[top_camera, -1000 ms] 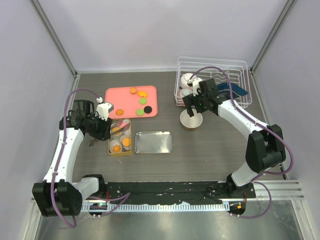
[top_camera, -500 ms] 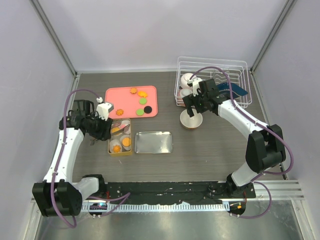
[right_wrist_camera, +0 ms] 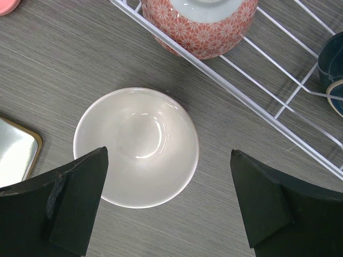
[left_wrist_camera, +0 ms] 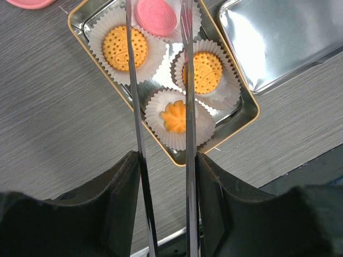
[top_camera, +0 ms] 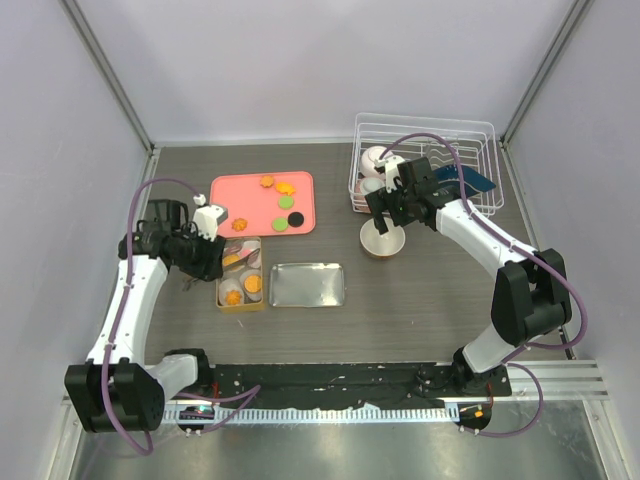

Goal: Pack the cookies

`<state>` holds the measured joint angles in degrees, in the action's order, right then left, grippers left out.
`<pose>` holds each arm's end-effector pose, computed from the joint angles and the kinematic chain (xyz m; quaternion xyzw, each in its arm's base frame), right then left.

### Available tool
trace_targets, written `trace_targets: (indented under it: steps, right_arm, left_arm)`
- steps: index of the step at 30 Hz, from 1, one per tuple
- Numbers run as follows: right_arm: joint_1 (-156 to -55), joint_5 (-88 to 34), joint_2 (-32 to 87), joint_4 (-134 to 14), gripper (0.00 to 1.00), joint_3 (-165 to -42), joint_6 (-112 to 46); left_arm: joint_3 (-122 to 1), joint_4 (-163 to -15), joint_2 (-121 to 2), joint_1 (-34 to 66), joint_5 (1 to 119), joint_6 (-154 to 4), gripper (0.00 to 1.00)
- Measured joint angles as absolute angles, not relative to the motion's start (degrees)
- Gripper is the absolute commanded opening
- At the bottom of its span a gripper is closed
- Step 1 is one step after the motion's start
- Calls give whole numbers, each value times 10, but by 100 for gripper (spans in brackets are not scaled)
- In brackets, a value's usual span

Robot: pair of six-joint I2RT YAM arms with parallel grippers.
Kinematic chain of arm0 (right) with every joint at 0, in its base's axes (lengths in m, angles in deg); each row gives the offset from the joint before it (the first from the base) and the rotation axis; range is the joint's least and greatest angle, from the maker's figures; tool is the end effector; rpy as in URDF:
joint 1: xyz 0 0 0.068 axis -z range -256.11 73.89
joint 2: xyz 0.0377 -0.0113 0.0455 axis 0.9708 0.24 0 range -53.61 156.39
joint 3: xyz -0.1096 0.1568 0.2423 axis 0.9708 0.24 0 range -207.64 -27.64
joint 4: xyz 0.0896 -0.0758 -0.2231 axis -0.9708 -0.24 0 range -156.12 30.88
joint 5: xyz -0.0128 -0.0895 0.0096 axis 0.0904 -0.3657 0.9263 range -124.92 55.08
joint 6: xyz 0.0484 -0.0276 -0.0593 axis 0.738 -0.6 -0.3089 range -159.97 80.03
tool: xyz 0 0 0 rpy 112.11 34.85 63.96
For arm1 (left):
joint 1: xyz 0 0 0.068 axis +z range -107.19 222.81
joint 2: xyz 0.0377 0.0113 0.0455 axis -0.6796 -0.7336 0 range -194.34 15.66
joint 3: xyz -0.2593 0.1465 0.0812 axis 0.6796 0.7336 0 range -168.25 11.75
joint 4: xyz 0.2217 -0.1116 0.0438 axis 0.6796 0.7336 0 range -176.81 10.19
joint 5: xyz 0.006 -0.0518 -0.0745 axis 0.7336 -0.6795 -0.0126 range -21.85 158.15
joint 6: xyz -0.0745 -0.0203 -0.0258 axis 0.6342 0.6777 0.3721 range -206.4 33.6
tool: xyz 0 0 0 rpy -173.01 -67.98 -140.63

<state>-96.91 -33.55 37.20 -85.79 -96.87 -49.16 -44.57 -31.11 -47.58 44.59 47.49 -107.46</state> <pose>0.3371 0.1298 0.2760 -0.2458 0.9014 0.0471 0.3533 0.1900 -0.0190 0.2890 0.2019 0.9352 -0.1248 0.2627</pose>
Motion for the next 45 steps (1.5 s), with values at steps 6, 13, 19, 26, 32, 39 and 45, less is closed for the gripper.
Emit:
trace_targets:
  steps: [6,13,19,26,32,39,45]
  right_arm:
    - [-969,-336,372,-858,100,-969,-492]
    - [-969,-336,372,-859,100,-969,-493]
    - [-969,-336,372,-860,100,-969,-493]
    - [-969,-336,372,-862,100,-969,-493]
    - [-969,-336,372,-863,100,-971,-493]
    - [-969,-336,372,-864,100,-974,-494]
    - [-969,-336,372,-865,100,-975,-494]
  left_arm:
    - [-446,-315,-489,446,474,-1075,47]
    - [-452,-318,-501,446,473,-1077,46]
    - [-454,-318,-501,446,472,-1076,44]
    - [-457,-319,-501,446,471,-1076,42]
    - [-458,-320,-501,446,470,-1074,42]
    - [-458,-331,-501,446,461,-1061,41]
    - [-458,-341,-501,446,449,-1052,44]
